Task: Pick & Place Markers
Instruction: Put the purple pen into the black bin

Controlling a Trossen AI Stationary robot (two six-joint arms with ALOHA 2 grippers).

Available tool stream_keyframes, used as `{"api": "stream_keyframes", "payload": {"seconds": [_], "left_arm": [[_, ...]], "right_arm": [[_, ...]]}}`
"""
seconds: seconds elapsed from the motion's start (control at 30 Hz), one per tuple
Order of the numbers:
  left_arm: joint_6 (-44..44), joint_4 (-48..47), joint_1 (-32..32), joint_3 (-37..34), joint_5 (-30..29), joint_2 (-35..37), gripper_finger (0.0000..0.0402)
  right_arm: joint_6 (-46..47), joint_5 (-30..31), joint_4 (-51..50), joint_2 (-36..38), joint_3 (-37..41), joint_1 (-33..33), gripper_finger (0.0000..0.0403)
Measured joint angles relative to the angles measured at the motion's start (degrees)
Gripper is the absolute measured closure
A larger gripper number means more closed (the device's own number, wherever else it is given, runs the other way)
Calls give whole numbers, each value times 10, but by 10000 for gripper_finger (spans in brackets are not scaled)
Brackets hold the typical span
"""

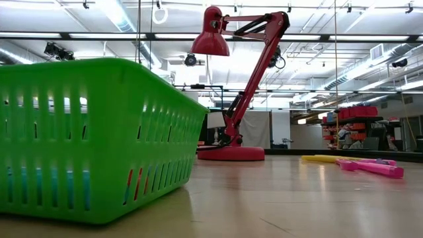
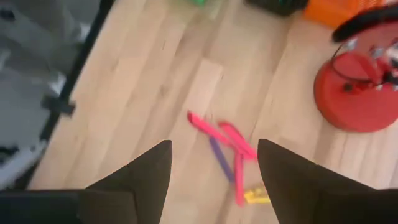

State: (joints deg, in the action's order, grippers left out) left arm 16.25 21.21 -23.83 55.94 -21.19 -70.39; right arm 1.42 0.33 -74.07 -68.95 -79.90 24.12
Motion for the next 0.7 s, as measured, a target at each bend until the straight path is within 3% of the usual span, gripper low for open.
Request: {"api": "stream_keyframes", "payload": {"seconds": [0.47,0.7], "left_arm": [[0,1,0,0,0,0,181],[-3,1,0,0,0,0,181]], "right_arm": [[-160,14,-64,0,3,-32,162],[-195,22,-35,-1,67,-62,162]]}}
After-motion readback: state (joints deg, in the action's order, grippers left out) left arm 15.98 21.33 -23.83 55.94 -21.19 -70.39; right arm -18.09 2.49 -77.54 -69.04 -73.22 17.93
